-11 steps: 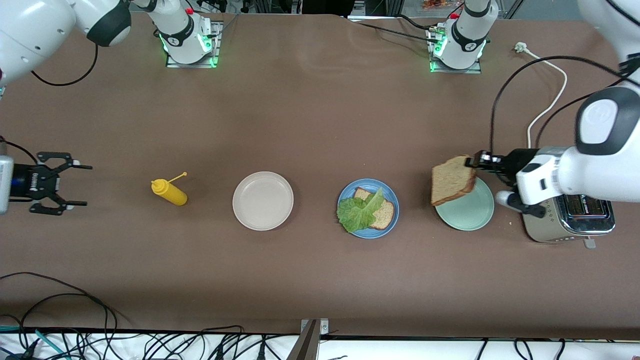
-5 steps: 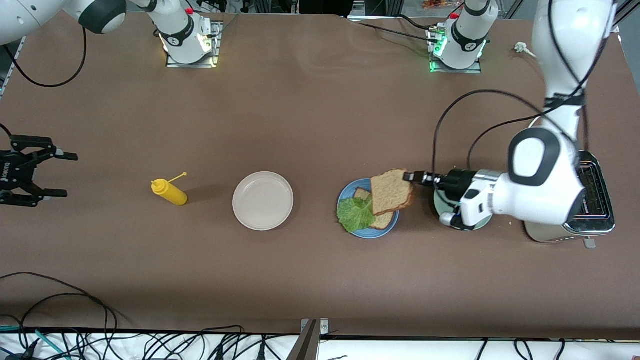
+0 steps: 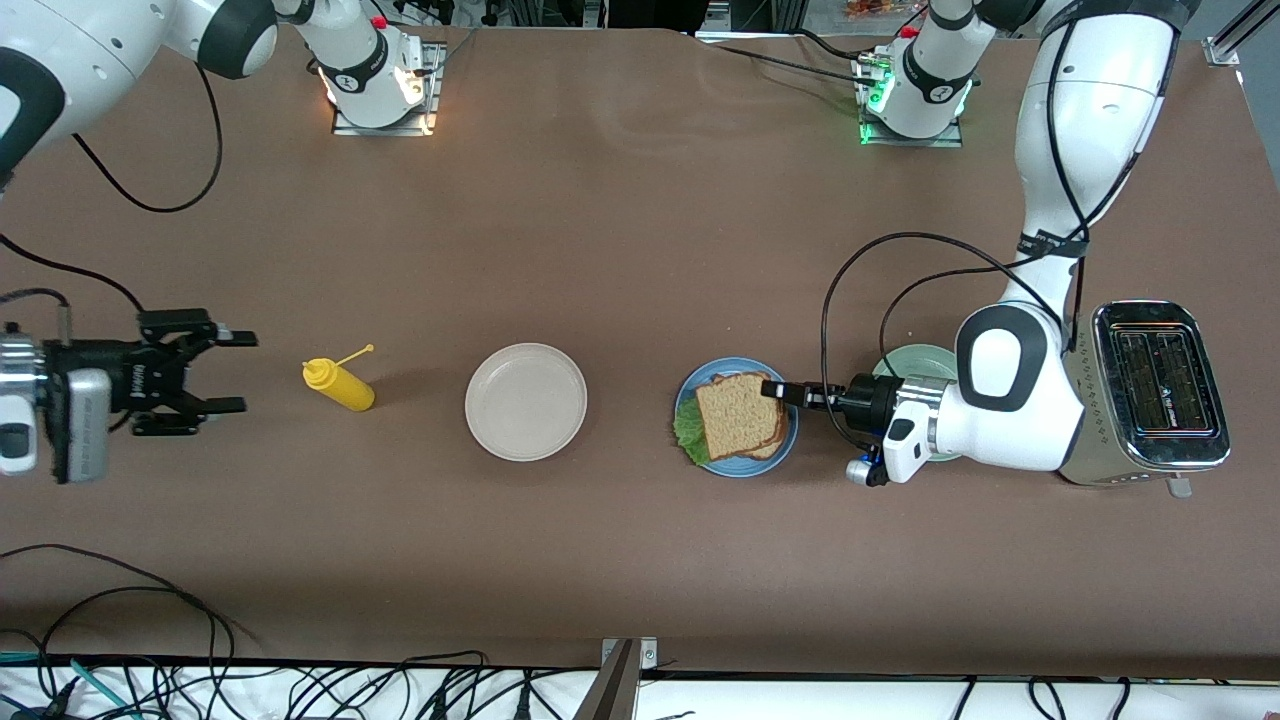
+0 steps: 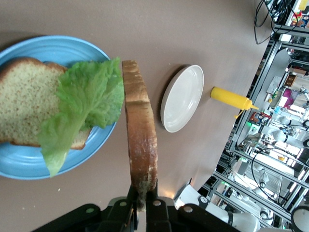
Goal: Make sandwich in blue plate with both arms
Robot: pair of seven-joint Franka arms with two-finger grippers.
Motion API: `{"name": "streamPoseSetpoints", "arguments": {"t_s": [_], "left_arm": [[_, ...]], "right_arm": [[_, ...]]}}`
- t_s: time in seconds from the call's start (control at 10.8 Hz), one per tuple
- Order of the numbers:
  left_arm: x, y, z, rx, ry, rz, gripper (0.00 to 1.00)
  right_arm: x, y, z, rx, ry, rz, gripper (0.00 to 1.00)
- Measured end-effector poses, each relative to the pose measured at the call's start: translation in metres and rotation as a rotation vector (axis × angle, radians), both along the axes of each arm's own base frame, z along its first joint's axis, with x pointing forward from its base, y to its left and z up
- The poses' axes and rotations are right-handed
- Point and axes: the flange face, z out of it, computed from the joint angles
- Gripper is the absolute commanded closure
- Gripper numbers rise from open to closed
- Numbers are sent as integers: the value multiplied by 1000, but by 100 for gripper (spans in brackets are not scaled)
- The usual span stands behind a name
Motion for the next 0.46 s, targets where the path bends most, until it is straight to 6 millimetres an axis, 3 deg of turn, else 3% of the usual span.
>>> {"name": "streamPoseSetpoints", "arguments": {"t_s": [0.28, 0.46], "left_arm": [[2, -4, -12, 16, -7, 17, 100], [0, -10, -18, 20, -2, 13, 100]], "right_arm": [[14, 46, -16, 73, 33, -35, 0], [18, 69, -6, 100, 80, -101, 0]]}}
